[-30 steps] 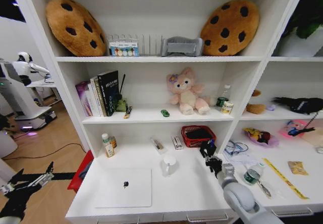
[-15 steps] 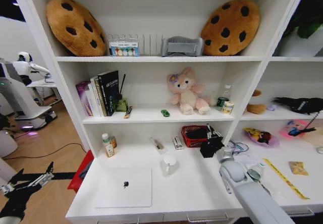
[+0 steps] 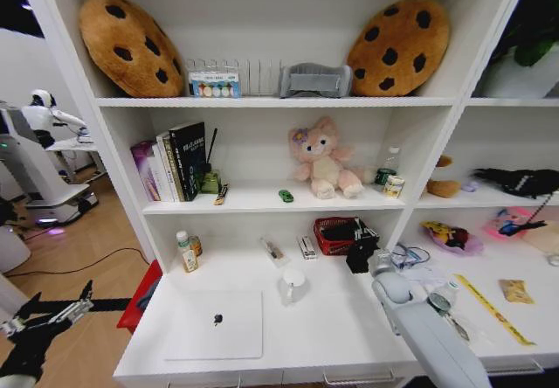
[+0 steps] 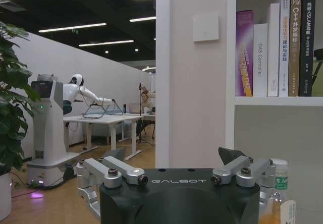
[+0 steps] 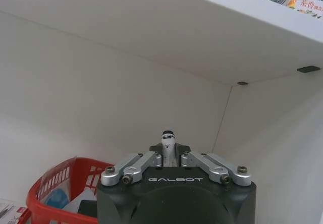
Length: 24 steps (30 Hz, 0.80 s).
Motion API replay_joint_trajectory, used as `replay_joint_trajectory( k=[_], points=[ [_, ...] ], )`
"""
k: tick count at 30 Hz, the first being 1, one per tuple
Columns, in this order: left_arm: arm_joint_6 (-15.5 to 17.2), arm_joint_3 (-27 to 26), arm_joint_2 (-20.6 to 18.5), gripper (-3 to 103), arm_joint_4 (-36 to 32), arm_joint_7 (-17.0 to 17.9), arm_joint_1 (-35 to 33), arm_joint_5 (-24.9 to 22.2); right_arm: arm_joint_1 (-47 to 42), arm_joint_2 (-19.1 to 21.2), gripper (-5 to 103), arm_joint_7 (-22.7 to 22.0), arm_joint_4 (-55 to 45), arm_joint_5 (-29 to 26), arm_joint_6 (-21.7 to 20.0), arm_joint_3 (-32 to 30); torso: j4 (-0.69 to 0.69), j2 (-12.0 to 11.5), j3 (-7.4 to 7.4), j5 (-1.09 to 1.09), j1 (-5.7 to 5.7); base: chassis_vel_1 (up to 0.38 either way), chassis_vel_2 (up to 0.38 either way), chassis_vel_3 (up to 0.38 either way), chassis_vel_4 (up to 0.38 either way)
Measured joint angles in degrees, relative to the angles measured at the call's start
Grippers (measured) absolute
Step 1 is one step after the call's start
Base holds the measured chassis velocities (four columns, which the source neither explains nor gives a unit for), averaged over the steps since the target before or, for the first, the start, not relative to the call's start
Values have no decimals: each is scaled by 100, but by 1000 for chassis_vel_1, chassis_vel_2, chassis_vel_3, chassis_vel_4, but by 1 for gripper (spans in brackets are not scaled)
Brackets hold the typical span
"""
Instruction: Organize the objects on the table.
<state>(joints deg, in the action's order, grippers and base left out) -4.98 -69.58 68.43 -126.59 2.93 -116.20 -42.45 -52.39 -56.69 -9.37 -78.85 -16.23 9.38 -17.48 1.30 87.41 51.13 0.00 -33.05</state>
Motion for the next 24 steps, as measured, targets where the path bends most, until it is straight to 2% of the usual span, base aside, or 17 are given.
replay_joint_trajectory(
  k=[2,3,5,6,8,9,11,12,15,16,19,21,22,24],
  points=[
    [0,0,0,100,0,0,0,0,-51,-33,21,32,31,47,18,9,0,0,0,0,0,0,0,0,0],
    [0,0,0,100,0,0,0,0,-51,-33,21,32,31,47,18,9,0,0,0,0,0,0,0,0,0],
    [0,0,0,100,0,0,0,0,-105,-44,33,33,35,54,25,-8,0,0,0,0,0,0,0,0,0],
    [0,0,0,100,0,0,0,0,-105,-44,33,33,35,54,25,-8,0,0,0,0,0,0,0,0,0],
    [0,0,0,100,0,0,0,0,-165,-39,43,16,-18,20,23,-64,0,0,0,0,0,0,0,0,0],
    [0,0,0,100,0,0,0,0,-165,-39,43,16,-18,20,23,-64,0,0,0,0,0,0,0,0,0],
    [0,0,0,100,0,0,0,0,-309,6,54,-40,-227,-54,-15,-144,0,1,0,0,0,0,0,0,0],
    [0,0,0,100,0,0,0,0,-309,6,54,-40,-227,-54,-15,-144,0,1,0,0,0,0,0,0,0],
    [0,0,0,100,0,0,0,0,-691,98,71,-118,-790,-293,-139,-285,0,1,0,-1,0,0,0,0,0],
    [0,0,0,100,0,0,0,0,-691,98,71,-118,-790,-293,-139,-285,0,1,0,-1,0,0,0,0,0],
    [0,0,0,100,0,0,0,0,-1404,186,86,-224,-1718,-602,-337,-496,0,1,-1,-2,0,0,0,0,0],
    [0,0,0,100,0,0,0,0,-1706,208,86,-261,-2040,-663,-396,-584,0,2,-1,-1,0,0,0,0,0],
    [0,0,0,100,0,-1,0,0,-2067,225,96,-293,-2378,-737,-482,-702,0,1,-1,-1,0,0,0,0,0],
    [0,0,0,100,0,0,0,0,-2325,227,96,-307,-2594,-788,-537,-791,1,2,-1,-1,0,0,0,0,0]
  ],
)
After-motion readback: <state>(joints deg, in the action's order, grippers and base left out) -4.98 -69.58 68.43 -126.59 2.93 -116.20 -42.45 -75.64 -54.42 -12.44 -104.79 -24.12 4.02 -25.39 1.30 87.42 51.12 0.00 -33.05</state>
